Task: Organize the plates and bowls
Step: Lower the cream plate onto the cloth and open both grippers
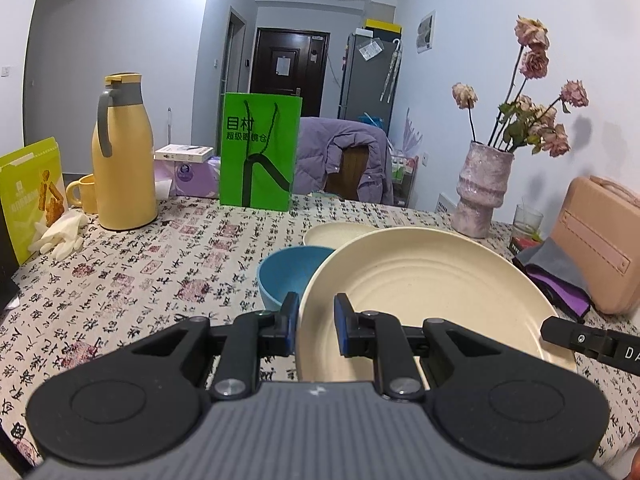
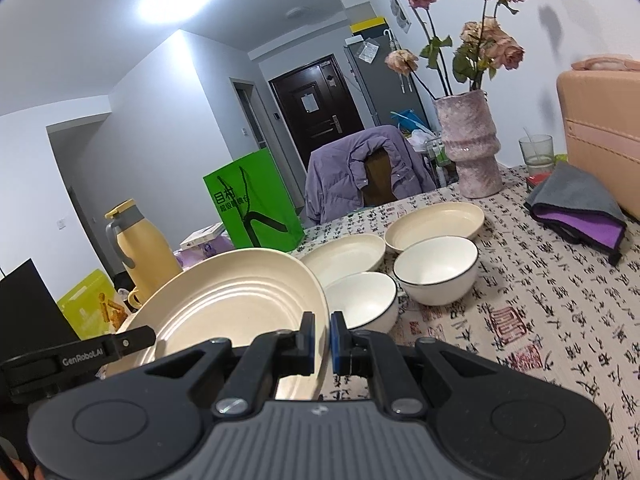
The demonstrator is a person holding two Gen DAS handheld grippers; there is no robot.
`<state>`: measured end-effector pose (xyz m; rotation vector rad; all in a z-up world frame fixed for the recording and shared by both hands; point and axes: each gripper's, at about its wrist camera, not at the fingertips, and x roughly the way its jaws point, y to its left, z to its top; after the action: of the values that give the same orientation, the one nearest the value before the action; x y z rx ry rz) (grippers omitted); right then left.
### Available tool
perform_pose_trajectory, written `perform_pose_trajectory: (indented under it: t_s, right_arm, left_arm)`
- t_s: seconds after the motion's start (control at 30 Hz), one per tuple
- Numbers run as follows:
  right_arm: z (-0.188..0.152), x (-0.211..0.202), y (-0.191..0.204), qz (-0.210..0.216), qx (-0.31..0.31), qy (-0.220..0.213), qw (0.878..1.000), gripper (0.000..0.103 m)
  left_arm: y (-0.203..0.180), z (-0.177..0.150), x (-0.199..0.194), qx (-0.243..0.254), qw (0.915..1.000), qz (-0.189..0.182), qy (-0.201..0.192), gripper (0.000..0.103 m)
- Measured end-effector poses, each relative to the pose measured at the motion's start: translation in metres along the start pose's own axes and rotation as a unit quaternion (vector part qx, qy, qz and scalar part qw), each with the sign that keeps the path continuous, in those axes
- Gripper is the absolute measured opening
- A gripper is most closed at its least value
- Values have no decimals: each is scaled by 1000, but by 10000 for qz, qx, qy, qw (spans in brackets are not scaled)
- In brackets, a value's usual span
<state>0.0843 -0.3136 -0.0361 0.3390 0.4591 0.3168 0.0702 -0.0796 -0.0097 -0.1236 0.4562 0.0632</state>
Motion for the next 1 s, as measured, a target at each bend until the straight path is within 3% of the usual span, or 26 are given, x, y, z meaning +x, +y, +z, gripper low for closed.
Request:
perform_pose_trajectory:
  t_s: [0.57,1.0]
  right_arm:
    - [-32,-9,-21,-215,233,187,9993,8]
    - [-49,7,-29,-310,260,421,9983,8]
  left_arm:
    - [-15,-32,3,224,9994,8,277,18]
    - [-10,-51,22,241,9978,52,618,18]
